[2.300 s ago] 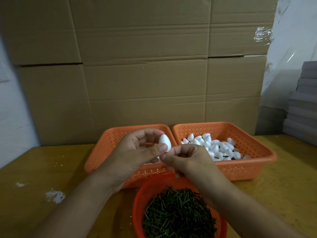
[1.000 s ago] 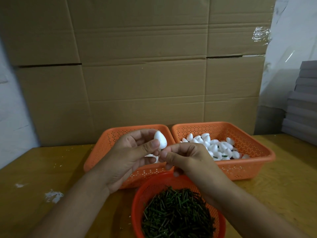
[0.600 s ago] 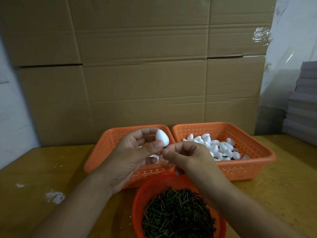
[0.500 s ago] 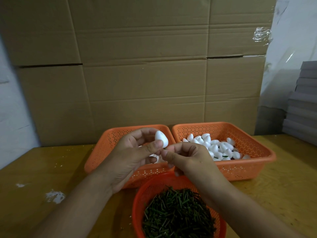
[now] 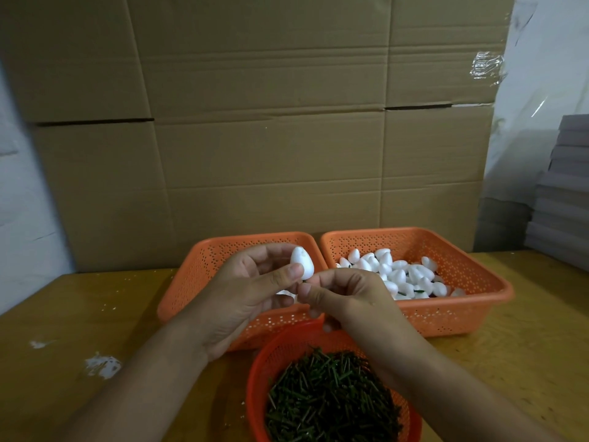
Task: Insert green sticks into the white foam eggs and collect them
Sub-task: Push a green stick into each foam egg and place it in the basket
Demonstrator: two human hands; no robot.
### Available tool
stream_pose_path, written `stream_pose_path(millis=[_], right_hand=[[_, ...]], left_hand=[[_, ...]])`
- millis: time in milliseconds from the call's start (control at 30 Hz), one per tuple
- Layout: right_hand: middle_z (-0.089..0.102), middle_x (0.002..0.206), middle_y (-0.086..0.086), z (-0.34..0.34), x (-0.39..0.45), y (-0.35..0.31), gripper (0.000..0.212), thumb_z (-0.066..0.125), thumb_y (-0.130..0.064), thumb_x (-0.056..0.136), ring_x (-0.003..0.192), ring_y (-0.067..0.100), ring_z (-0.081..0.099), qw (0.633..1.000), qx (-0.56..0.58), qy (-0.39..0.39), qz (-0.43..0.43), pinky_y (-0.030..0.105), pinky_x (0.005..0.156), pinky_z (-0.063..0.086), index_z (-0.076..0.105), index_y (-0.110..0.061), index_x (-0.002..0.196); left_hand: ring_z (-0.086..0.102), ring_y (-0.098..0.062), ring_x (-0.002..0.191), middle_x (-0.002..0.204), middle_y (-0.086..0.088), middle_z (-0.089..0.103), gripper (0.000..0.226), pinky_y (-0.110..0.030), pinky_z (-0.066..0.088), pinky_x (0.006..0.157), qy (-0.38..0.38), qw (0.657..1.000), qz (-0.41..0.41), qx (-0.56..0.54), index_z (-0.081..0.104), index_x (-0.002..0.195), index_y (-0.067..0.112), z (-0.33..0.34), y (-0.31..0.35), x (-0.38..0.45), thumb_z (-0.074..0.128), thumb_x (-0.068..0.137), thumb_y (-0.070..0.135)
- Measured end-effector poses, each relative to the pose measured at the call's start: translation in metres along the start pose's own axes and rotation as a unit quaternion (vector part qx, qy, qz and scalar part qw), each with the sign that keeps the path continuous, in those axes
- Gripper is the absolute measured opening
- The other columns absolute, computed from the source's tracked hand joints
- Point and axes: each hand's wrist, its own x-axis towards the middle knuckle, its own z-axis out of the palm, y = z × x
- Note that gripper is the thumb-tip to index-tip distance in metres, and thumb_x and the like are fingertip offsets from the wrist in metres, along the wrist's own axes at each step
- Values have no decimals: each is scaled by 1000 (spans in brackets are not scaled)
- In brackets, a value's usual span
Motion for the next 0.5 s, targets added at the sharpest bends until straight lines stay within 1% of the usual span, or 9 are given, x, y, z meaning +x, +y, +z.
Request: stream_pose_path(millis=[133, 200, 367, 500], right_hand=[[64, 60, -4, -1, 1, -1, 14, 73, -15, 87, 51, 0, 55, 1000, 2, 5, 0, 15, 50, 43, 75, -1, 85], [64, 60, -3, -1, 1, -1, 14, 73, -15, 87, 51, 0, 54, 1000, 2, 8, 0, 15, 50, 43, 75, -1, 84], [64, 61, 2, -2, 2, 0, 15, 72, -16, 88, 52, 3, 55, 1000, -13, 5, -10, 16, 51, 44, 77, -13, 74], [64, 61, 1, -2, 2, 1, 14, 73, -20, 87, 53, 3, 55, 1000, -20, 1, -14, 17, 52, 45, 78, -18, 74]], left_hand=[[70, -17, 92, 111, -10, 73, 43, -26, 56, 73, -2, 1000, 0, -8, 73, 113, 16, -1, 0, 0, 84, 74, 31], [70, -17, 92, 111, -10, 73, 44, -26, 56, 73, -3, 1000, 1, -6, 73, 113, 16, -1, 0, 0, 84, 74, 33], [69, -16, 89, 108, -11, 74, 41, -26, 56, 73, -3, 1000, -1, -6, 74, 111, 18, -1, -1, 2, 86, 74, 32], [70, -17, 90, 109, -10, 74, 43, -26, 56, 74, 2, 1000, 0, 0, 74, 110, 18, -1, -2, 1, 83, 71, 35]])
